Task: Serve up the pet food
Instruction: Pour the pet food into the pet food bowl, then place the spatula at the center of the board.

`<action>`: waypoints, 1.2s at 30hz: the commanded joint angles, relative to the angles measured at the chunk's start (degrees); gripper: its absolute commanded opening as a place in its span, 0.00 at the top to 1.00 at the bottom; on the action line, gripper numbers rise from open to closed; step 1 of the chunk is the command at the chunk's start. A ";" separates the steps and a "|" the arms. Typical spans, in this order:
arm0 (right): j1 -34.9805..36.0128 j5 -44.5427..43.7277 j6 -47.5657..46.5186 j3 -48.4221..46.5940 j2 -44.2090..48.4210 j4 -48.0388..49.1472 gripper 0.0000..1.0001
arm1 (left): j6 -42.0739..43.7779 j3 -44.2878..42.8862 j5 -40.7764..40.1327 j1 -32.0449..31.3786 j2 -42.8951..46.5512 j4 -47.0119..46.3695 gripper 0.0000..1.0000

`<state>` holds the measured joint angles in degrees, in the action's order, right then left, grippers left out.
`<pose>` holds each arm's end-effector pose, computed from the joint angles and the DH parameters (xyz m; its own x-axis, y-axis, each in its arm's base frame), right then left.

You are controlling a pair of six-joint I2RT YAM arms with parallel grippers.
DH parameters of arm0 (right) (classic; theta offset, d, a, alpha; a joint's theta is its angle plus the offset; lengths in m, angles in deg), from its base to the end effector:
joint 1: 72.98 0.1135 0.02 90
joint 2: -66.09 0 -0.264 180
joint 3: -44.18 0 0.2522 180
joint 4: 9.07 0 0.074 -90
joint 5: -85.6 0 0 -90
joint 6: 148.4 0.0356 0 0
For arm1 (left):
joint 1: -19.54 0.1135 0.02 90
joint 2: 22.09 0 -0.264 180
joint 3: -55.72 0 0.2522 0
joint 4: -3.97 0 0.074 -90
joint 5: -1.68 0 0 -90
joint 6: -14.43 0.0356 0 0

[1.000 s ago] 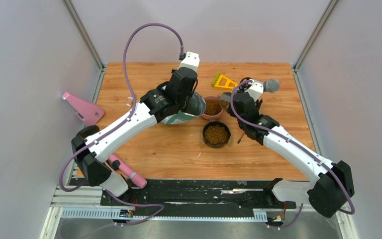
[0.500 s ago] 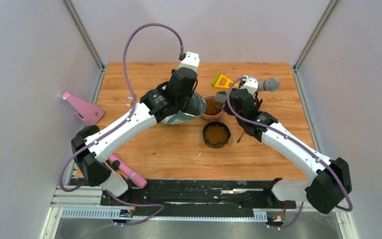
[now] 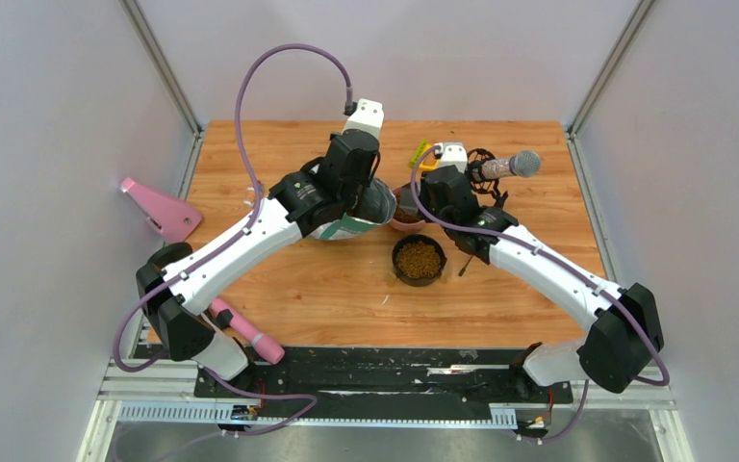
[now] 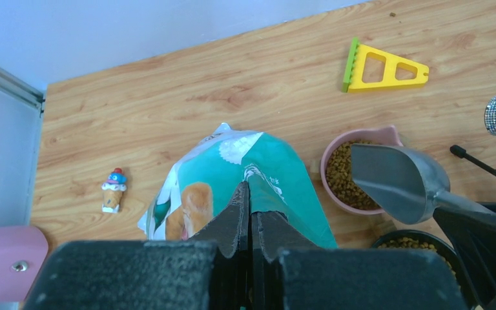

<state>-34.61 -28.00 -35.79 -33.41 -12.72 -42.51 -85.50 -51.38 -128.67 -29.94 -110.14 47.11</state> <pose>0.2508 0.1804 0.3065 -0.5310 0.0289 -0.8469 -0.1153 0.9876 0.1060 0.2395 -0.2448 0.4184 -0.2949 0.1428 -0.9448 0.1467 0.9838 0.1029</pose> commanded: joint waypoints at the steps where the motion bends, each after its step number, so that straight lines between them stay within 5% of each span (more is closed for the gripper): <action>1: 0.54 1.32 -5.75 -4.05 0.23 2.07 1.00 | -0.35 -1.49 -2.38 0.17 4.54 -6.27 1.00; 11: 1.80 -4.12 -14.36 -3.83 3.42 0.91 1.00 | 0.25 -1.84 -3.27 0.17 4.77 -6.10 1.00; 16: 1.74 7.29 -3.99 -4.22 12.37 0.77 0.99 | -0.24 -1.89 -4.47 0.38 4.92 -5.71 1.00; 22: 0.37 7.01 9.26 -4.60 21.22 2.29 0.93 | -1.89 -1.12 -2.61 0.52 6.02 -5.53 1.00; 30: -13.53 12.19 15.32 -9.18 25.39 11.08 0.99 | -3.65 0.96 0.40 0.52 7.54 -5.98 1.00; 36: -30.13 7.25 20.98 -9.80 26.52 11.22 1.00 | -5.12 2.93 1.13 0.54 8.98 -5.96 1.00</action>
<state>-56.14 -17.68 -21.49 -41.65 11.96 -36.35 -88.08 -48.01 -126.55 -29.57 -106.58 47.42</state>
